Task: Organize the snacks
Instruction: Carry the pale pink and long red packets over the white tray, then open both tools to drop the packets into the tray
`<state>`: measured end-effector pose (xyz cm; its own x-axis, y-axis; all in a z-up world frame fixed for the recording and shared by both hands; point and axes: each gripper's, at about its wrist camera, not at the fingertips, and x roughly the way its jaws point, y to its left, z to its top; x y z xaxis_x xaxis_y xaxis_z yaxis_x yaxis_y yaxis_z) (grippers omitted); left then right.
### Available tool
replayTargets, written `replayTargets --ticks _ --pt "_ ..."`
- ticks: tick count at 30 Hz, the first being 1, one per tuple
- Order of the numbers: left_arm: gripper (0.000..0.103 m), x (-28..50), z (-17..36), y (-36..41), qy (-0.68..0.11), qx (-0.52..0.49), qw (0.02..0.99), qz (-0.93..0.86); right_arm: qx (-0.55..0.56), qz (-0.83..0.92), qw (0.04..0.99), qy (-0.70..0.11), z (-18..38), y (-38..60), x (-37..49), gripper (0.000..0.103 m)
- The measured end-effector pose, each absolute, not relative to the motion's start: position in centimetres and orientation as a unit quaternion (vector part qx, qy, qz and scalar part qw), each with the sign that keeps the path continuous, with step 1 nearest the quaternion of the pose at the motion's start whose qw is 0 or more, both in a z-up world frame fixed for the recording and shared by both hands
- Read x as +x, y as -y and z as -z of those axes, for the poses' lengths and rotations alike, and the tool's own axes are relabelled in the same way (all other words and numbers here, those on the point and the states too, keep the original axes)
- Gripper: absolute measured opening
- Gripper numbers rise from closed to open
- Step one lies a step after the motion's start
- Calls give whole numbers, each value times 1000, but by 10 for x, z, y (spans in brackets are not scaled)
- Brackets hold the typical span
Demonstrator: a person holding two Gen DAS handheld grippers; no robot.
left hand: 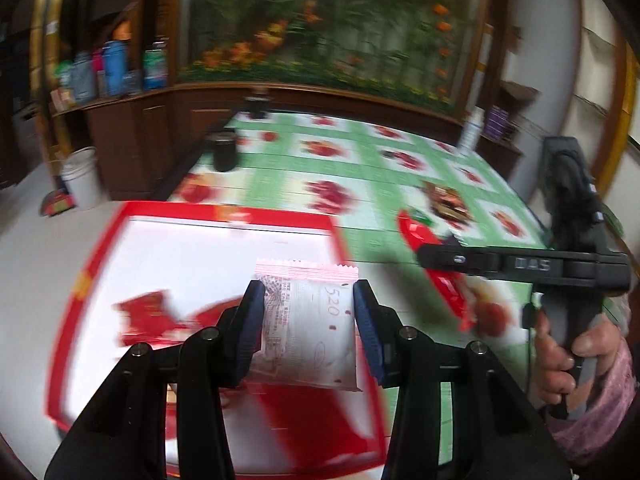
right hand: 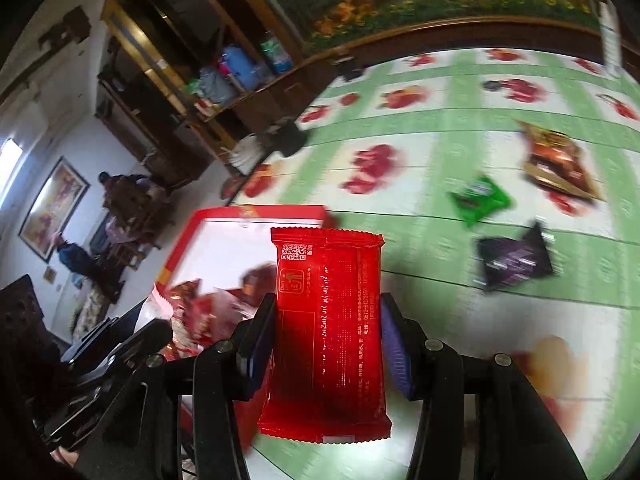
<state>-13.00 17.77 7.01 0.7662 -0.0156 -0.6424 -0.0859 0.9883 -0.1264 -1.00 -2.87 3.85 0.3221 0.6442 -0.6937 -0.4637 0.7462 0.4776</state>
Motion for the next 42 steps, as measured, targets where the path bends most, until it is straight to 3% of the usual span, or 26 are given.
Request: replayTargets --ticks 9,20,37,42 --pt "44 -137 -58 -243 -343 -82 930 -106 110 -403 779 -469 -42 -53 -1 50" --pt "44 -131 -45 -266 -355 -67 922 -138 139 -423 750 -489 -19 -121 18 50" --pt "45 -113 -37 -249 -376 -39 912 -162 128 -439 749 -480 0 -116 22 53" --pt "63 -115 -37 -245 -381 -37 907 -174 127 -438 758 -466 -11 -108 21 55"
